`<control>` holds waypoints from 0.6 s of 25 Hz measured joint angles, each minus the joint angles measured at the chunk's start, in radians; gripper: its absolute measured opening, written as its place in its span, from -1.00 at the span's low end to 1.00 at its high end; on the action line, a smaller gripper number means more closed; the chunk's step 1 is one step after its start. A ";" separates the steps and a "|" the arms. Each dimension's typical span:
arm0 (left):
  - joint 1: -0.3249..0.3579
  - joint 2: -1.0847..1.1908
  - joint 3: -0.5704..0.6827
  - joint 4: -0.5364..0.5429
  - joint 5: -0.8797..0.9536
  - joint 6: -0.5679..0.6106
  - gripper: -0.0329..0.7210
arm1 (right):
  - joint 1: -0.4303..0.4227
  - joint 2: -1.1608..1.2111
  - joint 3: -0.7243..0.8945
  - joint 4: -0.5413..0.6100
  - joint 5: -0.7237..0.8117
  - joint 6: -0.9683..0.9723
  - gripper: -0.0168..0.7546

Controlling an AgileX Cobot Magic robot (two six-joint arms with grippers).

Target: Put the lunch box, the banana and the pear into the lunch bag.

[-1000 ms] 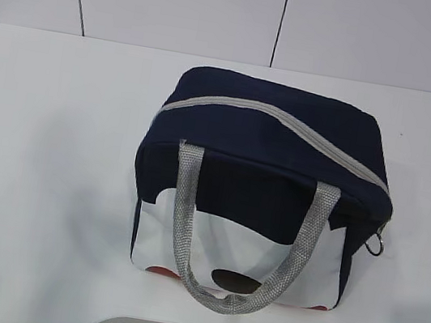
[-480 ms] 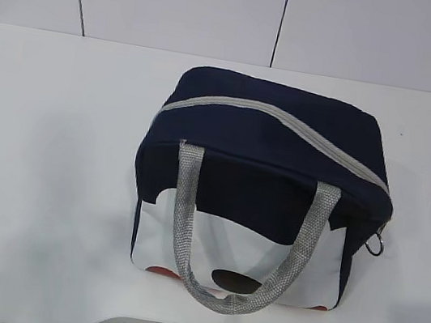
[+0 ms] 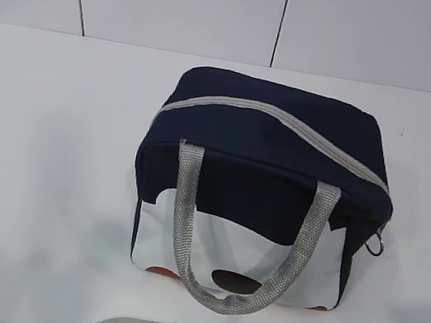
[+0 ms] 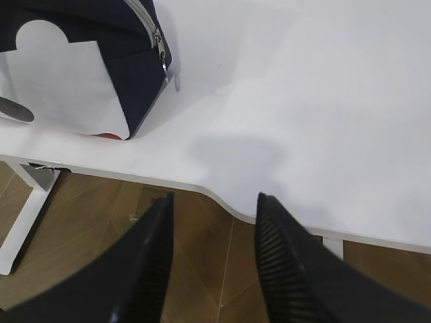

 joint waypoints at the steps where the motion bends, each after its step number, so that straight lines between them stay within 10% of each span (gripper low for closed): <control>1: 0.000 0.000 0.001 0.000 0.000 0.000 0.08 | 0.000 0.000 0.000 0.000 0.000 0.000 -0.10; 15: 0.097 0.000 0.002 -0.002 0.000 -0.001 -0.10 | 0.000 0.000 0.000 0.000 -0.001 0.001 -0.11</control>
